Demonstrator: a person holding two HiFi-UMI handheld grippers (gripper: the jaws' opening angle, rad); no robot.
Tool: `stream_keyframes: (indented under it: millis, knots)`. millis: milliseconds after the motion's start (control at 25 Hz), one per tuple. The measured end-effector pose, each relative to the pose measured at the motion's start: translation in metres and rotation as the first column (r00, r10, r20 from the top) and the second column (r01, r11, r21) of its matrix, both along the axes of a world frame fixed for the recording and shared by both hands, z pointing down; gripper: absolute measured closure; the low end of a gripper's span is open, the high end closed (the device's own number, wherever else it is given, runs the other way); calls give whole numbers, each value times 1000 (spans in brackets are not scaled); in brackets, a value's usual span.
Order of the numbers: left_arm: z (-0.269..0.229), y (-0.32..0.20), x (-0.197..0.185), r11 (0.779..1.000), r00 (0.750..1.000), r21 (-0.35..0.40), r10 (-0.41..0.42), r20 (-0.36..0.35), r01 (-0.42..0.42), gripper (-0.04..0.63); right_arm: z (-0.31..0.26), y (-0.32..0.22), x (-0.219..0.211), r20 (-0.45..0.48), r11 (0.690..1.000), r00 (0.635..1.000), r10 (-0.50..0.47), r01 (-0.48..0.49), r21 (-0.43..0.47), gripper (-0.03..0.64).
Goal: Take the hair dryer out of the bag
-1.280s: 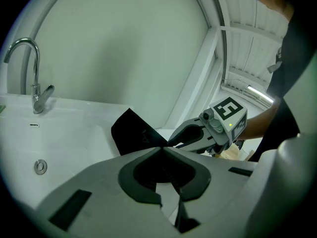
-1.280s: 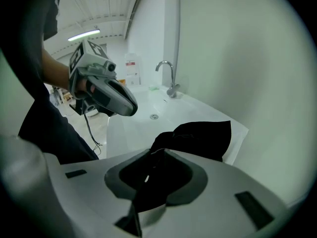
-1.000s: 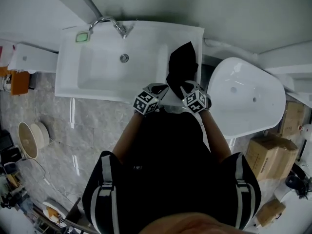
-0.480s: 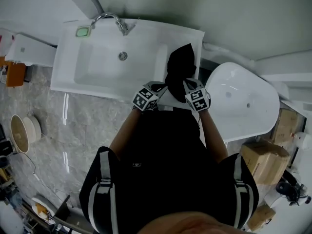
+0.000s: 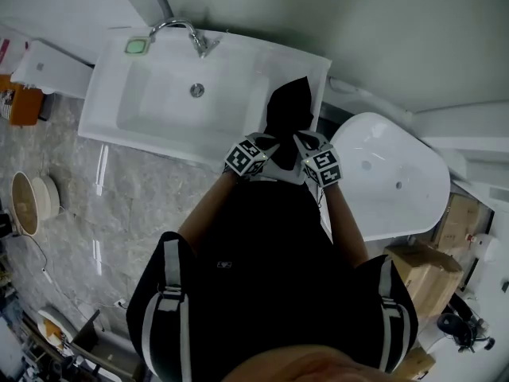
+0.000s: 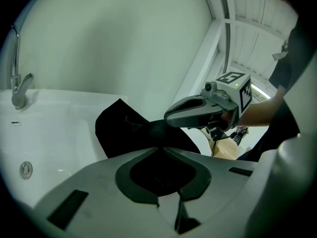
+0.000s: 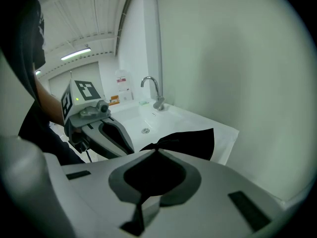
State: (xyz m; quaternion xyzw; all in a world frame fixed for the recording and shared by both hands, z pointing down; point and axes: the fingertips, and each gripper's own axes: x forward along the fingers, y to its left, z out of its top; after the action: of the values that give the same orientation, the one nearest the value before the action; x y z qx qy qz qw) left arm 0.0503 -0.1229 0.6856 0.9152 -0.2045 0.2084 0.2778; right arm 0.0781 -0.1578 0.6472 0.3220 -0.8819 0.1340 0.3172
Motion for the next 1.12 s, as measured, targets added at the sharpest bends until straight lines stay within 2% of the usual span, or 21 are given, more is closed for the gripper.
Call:
stream_keyframes:
  millis: [200,320,520,800,1120]
  knots:
    - [13,-11,15,999,997,-39,-25,72,28,573,-3,1,6,32,1000,999,-18,19,-17,551]
    - [21,-21,18,996,992,-47,-66,112,72,512,-7,0,9,70,1000,998,-1,3,-26,551]
    - [36,-31,29,992,983,-78,-84,165,98,471,-12,-2,13,102,999,995,13,-9,-35,551]
    - [57,-39,35,986,952,-77,-121,281,148,403,-12,0,13,111,999,994,-1,6,-52,551]
    - [89,-44,46,986,930,-91,-100,354,141,391,-8,6,15,108,997,994,-21,30,-77,551]
